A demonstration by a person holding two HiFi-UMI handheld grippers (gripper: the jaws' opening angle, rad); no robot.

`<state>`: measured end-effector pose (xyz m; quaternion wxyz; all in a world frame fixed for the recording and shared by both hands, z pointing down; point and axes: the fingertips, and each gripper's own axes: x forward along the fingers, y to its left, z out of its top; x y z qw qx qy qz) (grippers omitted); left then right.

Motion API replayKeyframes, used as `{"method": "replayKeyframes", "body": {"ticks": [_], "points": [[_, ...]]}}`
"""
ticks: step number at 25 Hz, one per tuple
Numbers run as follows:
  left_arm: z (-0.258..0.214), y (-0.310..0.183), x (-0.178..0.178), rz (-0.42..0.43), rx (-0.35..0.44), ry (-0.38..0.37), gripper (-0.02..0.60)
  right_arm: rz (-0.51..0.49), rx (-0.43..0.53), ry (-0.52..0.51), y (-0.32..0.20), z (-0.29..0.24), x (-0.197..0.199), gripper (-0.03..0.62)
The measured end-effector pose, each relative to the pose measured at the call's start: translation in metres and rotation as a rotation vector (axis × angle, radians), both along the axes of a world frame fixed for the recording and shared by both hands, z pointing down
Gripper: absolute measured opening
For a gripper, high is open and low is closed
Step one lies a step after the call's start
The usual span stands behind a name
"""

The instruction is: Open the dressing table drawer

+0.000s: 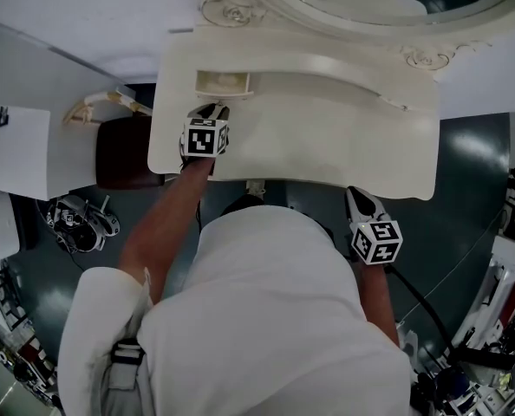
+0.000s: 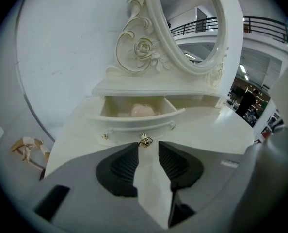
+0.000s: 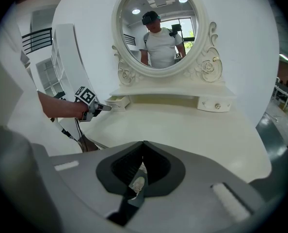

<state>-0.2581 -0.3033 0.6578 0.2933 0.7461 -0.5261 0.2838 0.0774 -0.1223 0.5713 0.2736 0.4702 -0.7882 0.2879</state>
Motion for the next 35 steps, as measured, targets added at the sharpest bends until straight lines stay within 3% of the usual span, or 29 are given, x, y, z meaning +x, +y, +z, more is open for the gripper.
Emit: {"method": "replayKeyframes", "body": {"ticks": [6,10,18,22,29,35], "points": [[-0.016,0.020,0.011,-0.026,0.024,0.009,0.130,-0.021,0.011,-0.013,0.008,0.000,0.015,0.002],[-0.035,0.042,0.031,-0.041,0.051,0.041,0.088,-0.053,0.021,-0.022,0.018,-0.003,0.028,0.002],[-0.071,0.114,0.081,-0.063,0.088,0.072,0.003,-0.138,0.055,-0.033,0.044,-0.012,0.062,0.002],[-0.083,0.153,0.106,-0.057,0.092,0.074,0.002,-0.177,0.067,-0.045,0.062,-0.014,0.075,0.002],[-0.102,0.225,0.157,-0.009,0.111,0.108,0.003,-0.248,0.070,-0.057,0.103,-0.009,0.092,0.002],[-0.115,0.279,0.209,0.113,0.124,0.156,0.002,-0.298,0.087,-0.071,0.126,-0.007,0.098,0.001]]}}
